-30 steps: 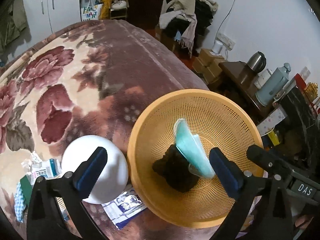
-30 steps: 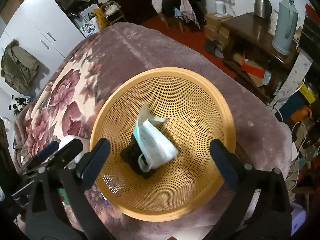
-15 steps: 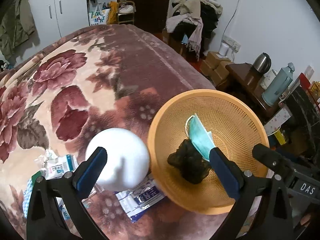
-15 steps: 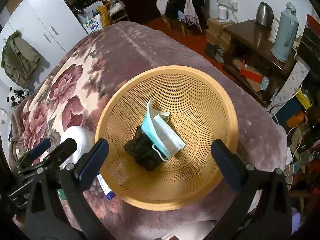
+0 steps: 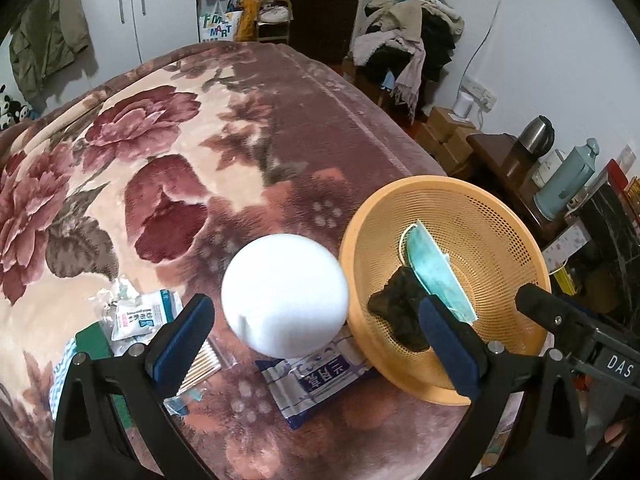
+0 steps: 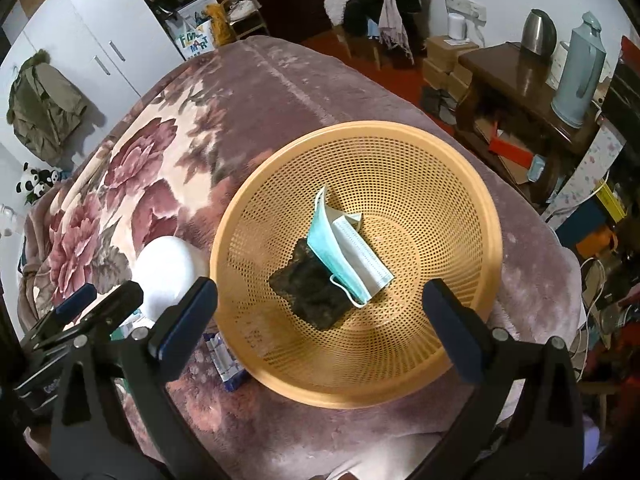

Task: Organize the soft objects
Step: 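Move both tools back toward the remaining items on the blanket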

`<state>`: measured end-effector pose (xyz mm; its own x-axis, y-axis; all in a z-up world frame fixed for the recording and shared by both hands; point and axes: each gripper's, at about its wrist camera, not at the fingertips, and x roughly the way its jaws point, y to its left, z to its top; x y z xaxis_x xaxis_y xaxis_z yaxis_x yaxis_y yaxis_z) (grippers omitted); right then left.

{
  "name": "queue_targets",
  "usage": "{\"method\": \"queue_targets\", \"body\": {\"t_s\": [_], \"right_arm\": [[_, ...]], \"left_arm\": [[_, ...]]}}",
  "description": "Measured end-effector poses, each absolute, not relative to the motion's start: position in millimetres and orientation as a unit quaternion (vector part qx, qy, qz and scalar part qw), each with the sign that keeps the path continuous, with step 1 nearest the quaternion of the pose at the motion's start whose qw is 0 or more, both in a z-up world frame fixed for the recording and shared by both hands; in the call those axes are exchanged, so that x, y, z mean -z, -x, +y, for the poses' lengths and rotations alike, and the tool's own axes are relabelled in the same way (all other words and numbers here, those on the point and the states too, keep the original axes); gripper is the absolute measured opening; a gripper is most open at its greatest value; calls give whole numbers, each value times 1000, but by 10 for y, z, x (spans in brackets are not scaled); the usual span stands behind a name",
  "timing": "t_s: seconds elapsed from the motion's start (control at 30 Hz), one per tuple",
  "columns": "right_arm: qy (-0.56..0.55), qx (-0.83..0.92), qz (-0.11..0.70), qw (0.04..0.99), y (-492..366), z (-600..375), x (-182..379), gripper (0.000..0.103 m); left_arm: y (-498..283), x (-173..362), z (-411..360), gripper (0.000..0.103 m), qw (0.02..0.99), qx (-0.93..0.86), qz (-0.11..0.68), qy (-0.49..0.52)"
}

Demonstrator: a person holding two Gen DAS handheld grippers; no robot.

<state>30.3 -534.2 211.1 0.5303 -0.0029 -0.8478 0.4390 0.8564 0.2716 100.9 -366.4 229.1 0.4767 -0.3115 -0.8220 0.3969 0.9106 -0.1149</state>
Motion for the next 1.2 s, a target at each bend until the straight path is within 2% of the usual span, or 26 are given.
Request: {"method": "queue_targets", "body": {"t_s": [0.67, 1.2], "right_arm": [[-206, 109, 482, 845, -535, -4890, -2091, 103], [-146, 51, 494, 855, -905, -4065, -2142, 103]], "left_arm": [[-1187, -2155, -3183, 102, 854, 186, 485, -20], [-1385, -2027, -2185, 102, 858, 139, 495, 13]]}}
